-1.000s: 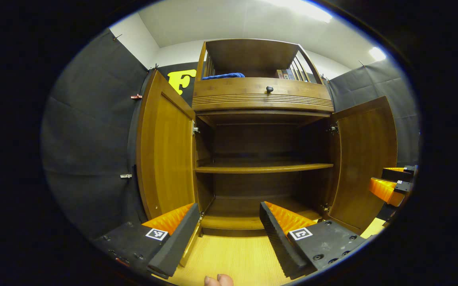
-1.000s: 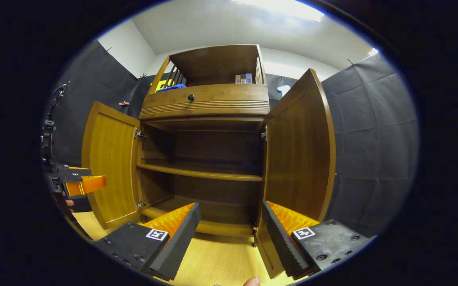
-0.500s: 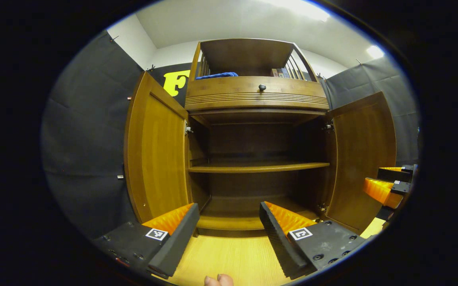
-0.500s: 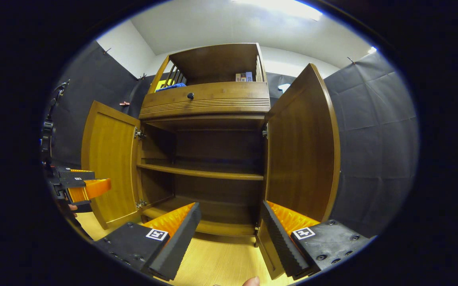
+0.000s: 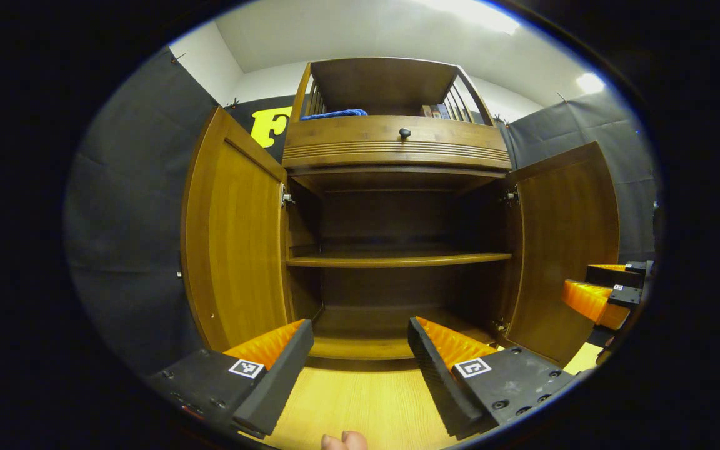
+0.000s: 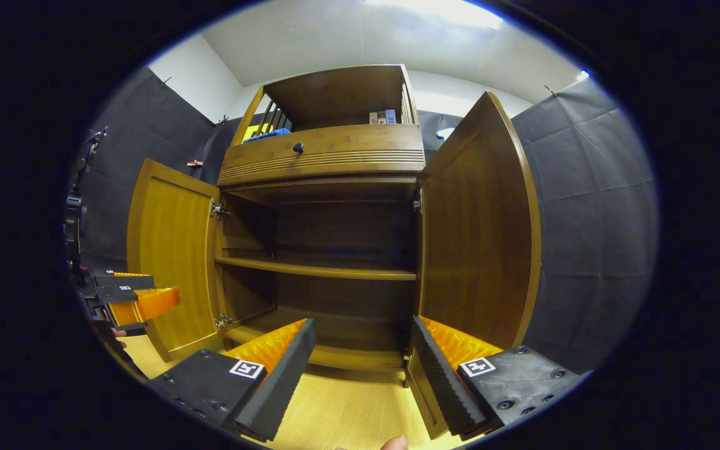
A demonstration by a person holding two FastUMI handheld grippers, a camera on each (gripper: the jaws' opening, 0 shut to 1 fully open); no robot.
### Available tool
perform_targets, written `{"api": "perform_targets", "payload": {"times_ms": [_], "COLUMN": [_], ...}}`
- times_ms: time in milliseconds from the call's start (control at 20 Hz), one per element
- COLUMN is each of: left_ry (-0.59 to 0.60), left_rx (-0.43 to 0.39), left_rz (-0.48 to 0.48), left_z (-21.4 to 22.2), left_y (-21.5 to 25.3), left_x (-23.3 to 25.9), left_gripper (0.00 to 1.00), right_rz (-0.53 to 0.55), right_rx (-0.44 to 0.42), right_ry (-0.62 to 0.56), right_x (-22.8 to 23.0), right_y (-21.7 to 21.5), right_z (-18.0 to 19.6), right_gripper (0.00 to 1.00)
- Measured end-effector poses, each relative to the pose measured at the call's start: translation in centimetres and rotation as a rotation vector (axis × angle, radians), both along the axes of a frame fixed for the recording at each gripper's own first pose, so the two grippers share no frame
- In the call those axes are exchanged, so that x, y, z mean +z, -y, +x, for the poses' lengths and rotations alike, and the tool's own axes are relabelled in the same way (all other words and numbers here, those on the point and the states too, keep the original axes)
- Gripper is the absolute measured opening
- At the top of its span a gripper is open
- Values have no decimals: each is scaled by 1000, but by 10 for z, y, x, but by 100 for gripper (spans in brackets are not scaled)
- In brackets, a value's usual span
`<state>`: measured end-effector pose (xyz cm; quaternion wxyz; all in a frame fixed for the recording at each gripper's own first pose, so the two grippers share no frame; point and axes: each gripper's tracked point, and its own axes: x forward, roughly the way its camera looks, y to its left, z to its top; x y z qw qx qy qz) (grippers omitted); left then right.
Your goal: Open the right door of the double-door shoe cabinet with the right hand, and open the left door with the left hand.
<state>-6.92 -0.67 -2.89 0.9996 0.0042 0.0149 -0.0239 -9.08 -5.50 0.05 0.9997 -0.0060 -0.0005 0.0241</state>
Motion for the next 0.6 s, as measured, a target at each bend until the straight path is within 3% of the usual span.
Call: {"api": "perform_targets", "payload": {"times_ms": [600], "left_ry": [14], "left_rx": [6], "left_rz": [-16], "left_z": [-1], "left_y": [-1], "left_x": [6], "left_gripper": [94], "right_rz": [1], "right_rx": [-10], "right_ry": [4], "right_x": [0], "right_y": [5], "right_z": [-1], "right_gripper": [99]}}
